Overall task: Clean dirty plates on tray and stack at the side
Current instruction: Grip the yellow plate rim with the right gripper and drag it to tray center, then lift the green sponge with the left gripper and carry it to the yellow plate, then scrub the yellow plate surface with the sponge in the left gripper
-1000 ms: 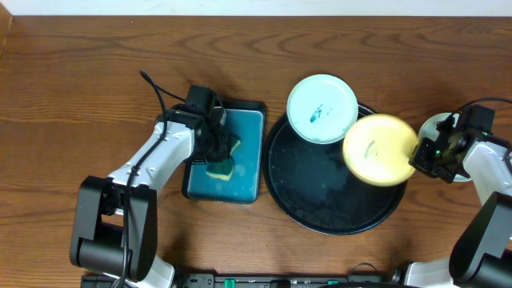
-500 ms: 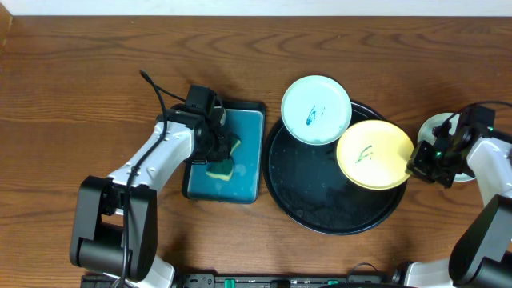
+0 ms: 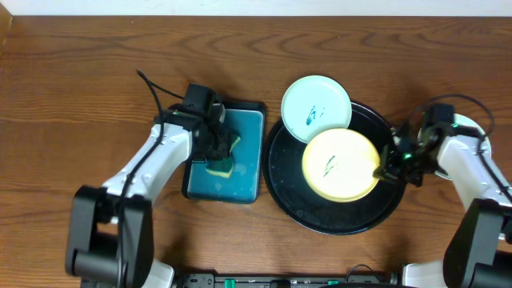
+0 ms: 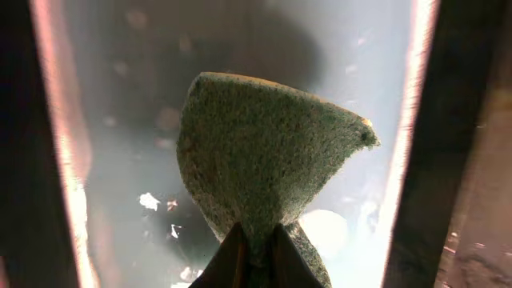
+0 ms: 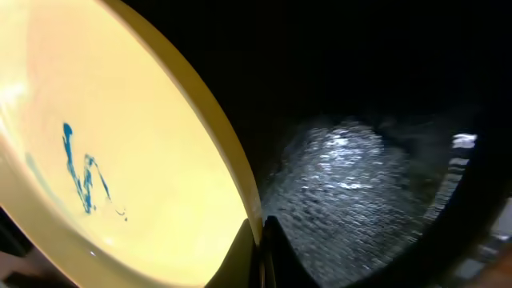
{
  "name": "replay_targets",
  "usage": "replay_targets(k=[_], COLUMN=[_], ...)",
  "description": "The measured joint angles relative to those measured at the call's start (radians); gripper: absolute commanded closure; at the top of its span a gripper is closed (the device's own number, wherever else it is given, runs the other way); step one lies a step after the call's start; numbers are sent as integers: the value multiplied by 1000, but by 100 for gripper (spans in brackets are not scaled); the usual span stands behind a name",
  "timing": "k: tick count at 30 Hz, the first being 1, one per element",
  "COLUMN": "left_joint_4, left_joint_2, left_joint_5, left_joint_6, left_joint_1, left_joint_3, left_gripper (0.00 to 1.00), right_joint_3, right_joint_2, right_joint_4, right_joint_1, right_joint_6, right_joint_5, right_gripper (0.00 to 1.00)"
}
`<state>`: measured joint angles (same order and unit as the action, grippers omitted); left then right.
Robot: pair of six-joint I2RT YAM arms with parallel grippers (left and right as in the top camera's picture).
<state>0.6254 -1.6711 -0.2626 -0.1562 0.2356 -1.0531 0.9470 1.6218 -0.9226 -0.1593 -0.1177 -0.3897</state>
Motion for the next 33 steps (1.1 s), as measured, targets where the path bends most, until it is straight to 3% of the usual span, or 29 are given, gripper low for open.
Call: replay_targets(k=[10,17,25,33], left_joint_4=[8,-13,-193,-399], left_joint_2=[153,153,153,78], left_joint_5=[-47,-111,-129,-135], left_joint_6=[-16,-27,-35,-131], left_joint_1=[13,152,393,539], left_joint_3=[0,0,0,0], left_gripper=[92,93,92,92], right_joint_3=[-184,-212,-212,-213], right_joint_2=[-6,-27,-28,-28], right_joint_4=[206,270,271,269], right_joint_1=[128,161,170,170], right_joint_6=[-69,-136,-164,-165], right_joint_5=[0,-3,0,-1], right_gripper=[99,99,99,99])
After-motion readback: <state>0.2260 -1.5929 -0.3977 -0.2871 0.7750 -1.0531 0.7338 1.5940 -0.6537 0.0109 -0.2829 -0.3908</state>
